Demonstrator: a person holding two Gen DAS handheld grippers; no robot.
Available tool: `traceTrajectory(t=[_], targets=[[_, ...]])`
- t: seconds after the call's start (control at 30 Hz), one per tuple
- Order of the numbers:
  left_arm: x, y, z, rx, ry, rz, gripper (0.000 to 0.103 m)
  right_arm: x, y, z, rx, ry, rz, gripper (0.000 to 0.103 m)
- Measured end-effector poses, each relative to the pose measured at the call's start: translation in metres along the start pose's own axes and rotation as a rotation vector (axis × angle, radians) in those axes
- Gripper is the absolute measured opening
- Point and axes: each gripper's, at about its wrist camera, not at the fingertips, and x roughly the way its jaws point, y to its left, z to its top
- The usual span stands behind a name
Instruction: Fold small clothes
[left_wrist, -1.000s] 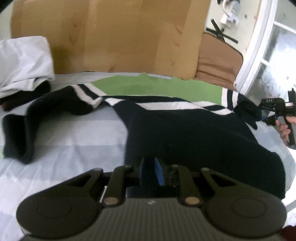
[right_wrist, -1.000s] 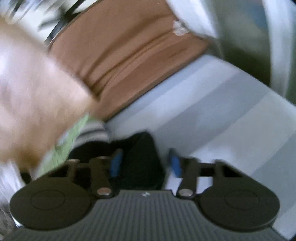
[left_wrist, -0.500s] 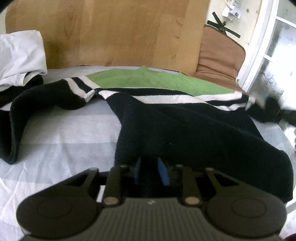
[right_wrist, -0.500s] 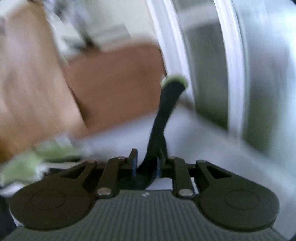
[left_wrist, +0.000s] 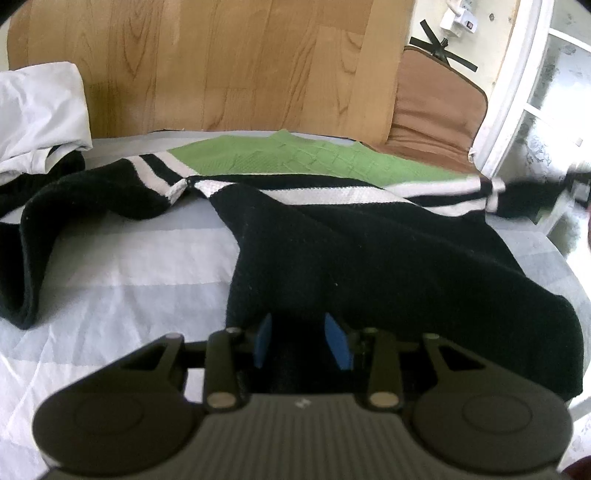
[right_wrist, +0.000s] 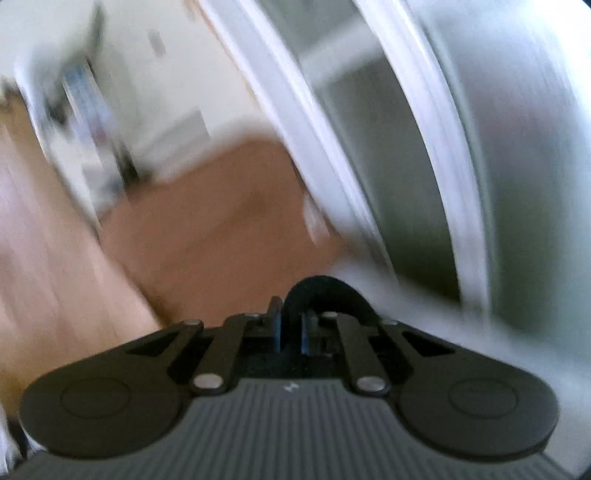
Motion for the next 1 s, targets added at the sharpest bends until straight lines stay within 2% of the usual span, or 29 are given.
traceTrajectory(t=[0.1,0.17,0.23,0.3,0.4,0.47,0.57,0.67,0.8,0.9,0.97,1.0], targets=[[-0.002,0.002,-0.002,-0.016,-0.012,0.003,0.033,-0.002,0.018,0.032,-0.039,-0.119,0.168,0.012],[-0.003,0.006,-0.005,-0.037,-0.016,-0.002,0.033,-0.003,0.020,0.029,-0.053,-0.159,0.218,0.012],[-0.005,0.009,-0.008,-0.051,-0.025,-0.008,0.033,-0.001,0.003,0.006,0.007,-0.169,0.247,0.012],[-0.005,0.010,-0.008,-0.048,-0.022,-0.013,0.033,0.005,-0.022,-0.025,0.063,-0.092,0.175,0.011],[-0.003,0.007,-0.004,-0.015,-0.008,-0.014,0.038,0.008,-0.067,-0.066,0.177,0.055,0.000,0.009],[-0.002,0.004,-0.003,0.006,-0.004,-0.014,0.041,-0.004,-0.085,-0.074,0.246,0.049,-0.011,0.009],[-0.001,0.002,-0.001,0.014,-0.007,-0.018,0.043,-0.014,-0.075,-0.062,0.213,0.036,0.004,0.009],[-0.006,0.007,0.003,-0.013,-0.025,-0.029,0.043,-0.021,-0.033,-0.037,0.151,0.017,0.095,0.009],[-0.012,0.021,0.011,-0.060,-0.049,-0.010,0.044,-0.017,0.071,-0.015,-0.001,0.003,0.278,0.009],[-0.016,0.033,0.012,-0.093,-0.055,0.009,0.044,-0.008,0.157,-0.026,-0.165,0.012,0.413,0.013],[-0.016,0.041,0.010,-0.119,-0.053,0.013,0.045,0.002,0.199,-0.053,-0.250,0.076,0.479,0.016],[-0.015,0.044,0.008,-0.130,-0.048,0.013,0.046,0.012,0.220,-0.074,-0.315,0.137,0.504,0.036]])
